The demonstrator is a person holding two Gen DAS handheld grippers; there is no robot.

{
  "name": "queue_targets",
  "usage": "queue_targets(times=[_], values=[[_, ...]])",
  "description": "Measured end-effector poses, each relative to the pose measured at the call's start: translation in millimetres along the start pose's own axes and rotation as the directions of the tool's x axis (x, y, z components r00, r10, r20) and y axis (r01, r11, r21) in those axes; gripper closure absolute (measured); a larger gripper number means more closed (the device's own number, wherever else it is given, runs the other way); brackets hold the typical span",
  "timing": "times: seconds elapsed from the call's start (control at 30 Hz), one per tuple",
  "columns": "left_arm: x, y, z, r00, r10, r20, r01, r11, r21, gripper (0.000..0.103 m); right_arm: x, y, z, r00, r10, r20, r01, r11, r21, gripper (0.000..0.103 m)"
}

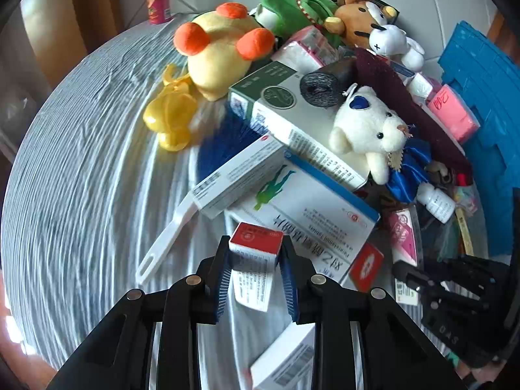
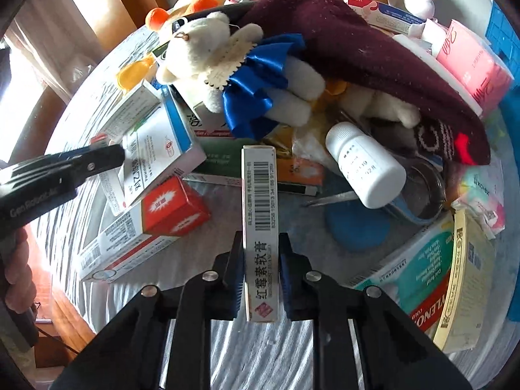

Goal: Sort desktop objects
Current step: 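Lift the white ointment box with the right tool while the left tool lifts a white box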

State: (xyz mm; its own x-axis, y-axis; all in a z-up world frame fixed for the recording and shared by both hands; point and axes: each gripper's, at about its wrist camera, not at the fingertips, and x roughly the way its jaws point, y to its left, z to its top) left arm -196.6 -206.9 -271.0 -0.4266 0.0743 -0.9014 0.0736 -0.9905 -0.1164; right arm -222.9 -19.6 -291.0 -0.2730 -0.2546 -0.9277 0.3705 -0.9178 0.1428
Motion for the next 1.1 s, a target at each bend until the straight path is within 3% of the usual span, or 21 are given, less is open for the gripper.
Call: queue_targets(times=[0.27,0.57,0.63,0.67,0.7,0.87,0.9,0.97,1.07,1.1], values=[[-21,18,-8,0.999,0.034,0.037,-0.033,0.999,-0.031,0.075,-11,-2,-2,0.999,0.018,0.030,-0.019,1.000,0.009,0.084],[-7,42,-20,0.998,0.063,-0.006,-0.063,0.994,-0.084,0.075,-15,-11,-6,0.998,0.045,0.044,-0.046,0.998,0.036,0.083],[-6,42,-18,0.998,0.060,0.000,-0.060,0.994,-0.088,0.075,-17,-10,-6,0.998,0.038,0.056,-0.040,0.999,0.030,0.062],[-5,41,-17,0.998,0.057,0.002,-0.057,0.995,-0.086,0.075,-19,-9,-7,0.997,0.036,0.065,-0.038,0.999,0.027,0.036],[-5,40,-16,0.999,0.053,0.004,-0.053,0.995,-0.085,0.075,-21,-8,-8,0.996,0.034,0.076,-0.036,0.999,0.024,0.021],[-1,36,-11,0.999,0.037,0.004,-0.037,0.997,-0.073,0.075,-26,-5,-11,0.993,0.019,0.116,-0.022,0.999,0.025,0.023],[1,35,-10,0.999,0.038,0.002,-0.038,0.997,-0.069,0.075,-23,-5,-10,0.994,0.018,0.110,-0.021,0.999,0.026,0.037],[5,34,-9,0.999,0.047,-0.004,-0.047,0.997,-0.057,0.075,-16,-4,-6,0.995,0.021,0.093,-0.024,0.999,0.027,0.052],[16,35,-9,0.998,0.042,-0.038,-0.043,0.998,-0.035,0.073,-7,-9,-5,0.997,0.026,0.074,-0.028,0.999,0.023,0.052],[20,35,-9,0.998,0.039,-0.052,-0.040,0.999,-0.026,0.067,-2,-9,-4,0.997,0.024,0.068,-0.026,0.999,0.025,0.052]])
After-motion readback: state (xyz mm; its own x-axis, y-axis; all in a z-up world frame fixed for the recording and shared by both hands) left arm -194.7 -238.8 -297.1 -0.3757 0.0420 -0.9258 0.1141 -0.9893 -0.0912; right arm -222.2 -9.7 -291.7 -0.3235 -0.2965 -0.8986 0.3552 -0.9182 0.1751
